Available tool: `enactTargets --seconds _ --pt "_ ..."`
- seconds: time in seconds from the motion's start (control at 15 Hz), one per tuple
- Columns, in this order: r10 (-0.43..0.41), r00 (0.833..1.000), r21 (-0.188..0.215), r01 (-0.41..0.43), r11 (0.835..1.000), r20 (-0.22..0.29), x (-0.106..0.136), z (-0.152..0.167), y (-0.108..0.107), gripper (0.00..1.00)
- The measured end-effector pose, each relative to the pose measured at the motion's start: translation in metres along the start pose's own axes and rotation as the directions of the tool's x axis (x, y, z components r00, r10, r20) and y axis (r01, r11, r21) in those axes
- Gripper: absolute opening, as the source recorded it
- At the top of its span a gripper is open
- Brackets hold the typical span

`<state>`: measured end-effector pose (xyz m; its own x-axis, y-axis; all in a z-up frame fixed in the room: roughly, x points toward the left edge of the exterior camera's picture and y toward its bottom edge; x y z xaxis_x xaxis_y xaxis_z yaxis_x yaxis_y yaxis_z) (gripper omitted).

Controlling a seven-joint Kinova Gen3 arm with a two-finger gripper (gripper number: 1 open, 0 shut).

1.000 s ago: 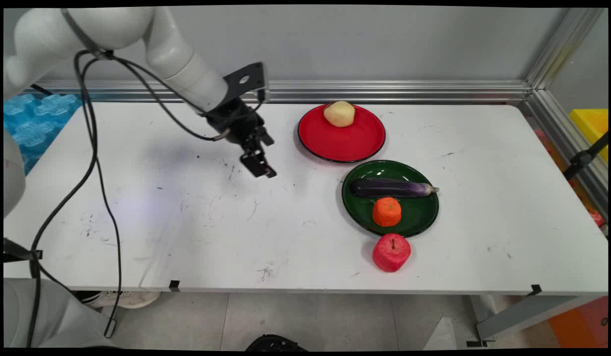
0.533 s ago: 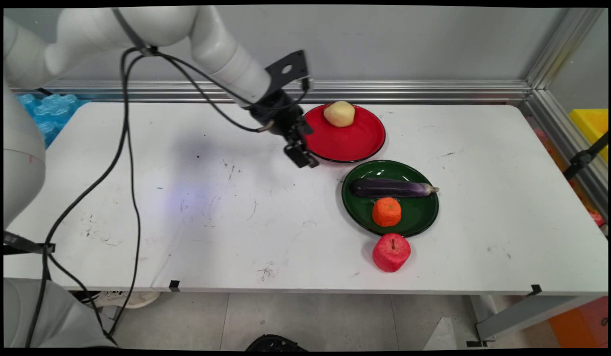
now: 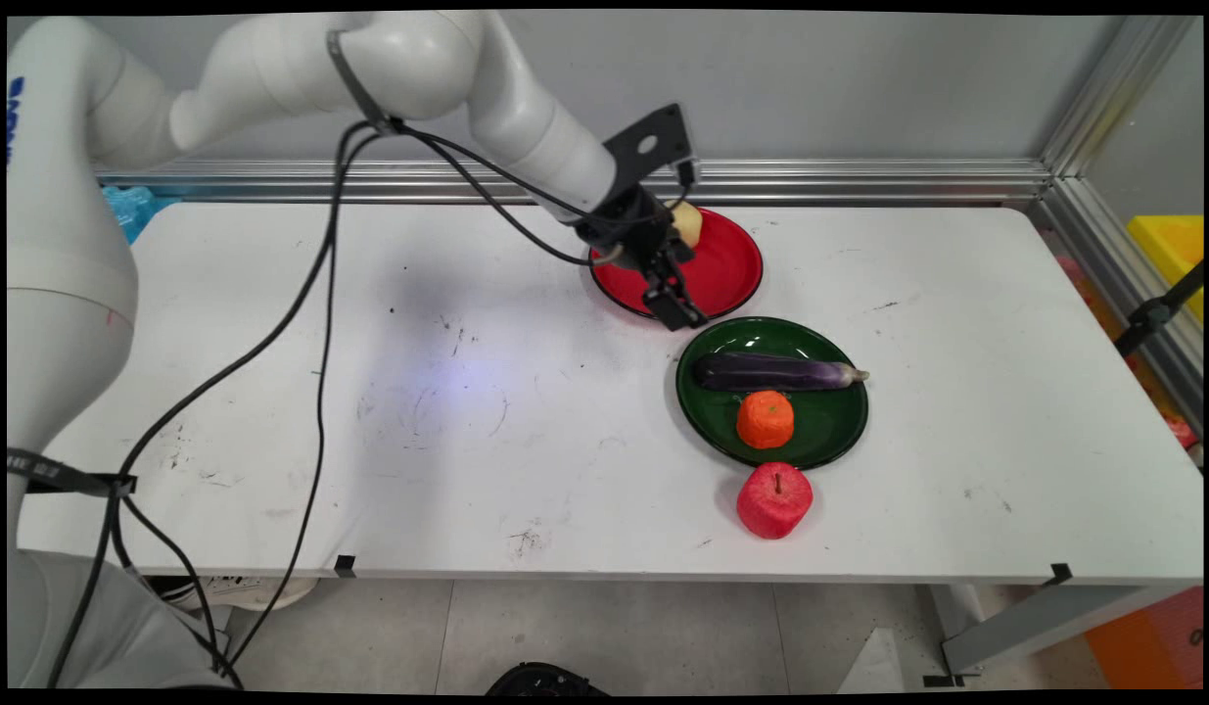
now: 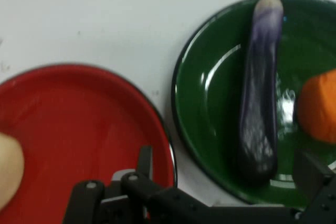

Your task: Pick up the eggplant from the green plate

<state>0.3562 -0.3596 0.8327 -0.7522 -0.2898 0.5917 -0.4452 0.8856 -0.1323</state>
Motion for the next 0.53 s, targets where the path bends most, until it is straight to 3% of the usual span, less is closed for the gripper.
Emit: enactTargets --seconds 0.53 --pt "0.011 0.999 -0.016 -0.012 1.0 -0.038 0.008 0.053 0.008 1.0"
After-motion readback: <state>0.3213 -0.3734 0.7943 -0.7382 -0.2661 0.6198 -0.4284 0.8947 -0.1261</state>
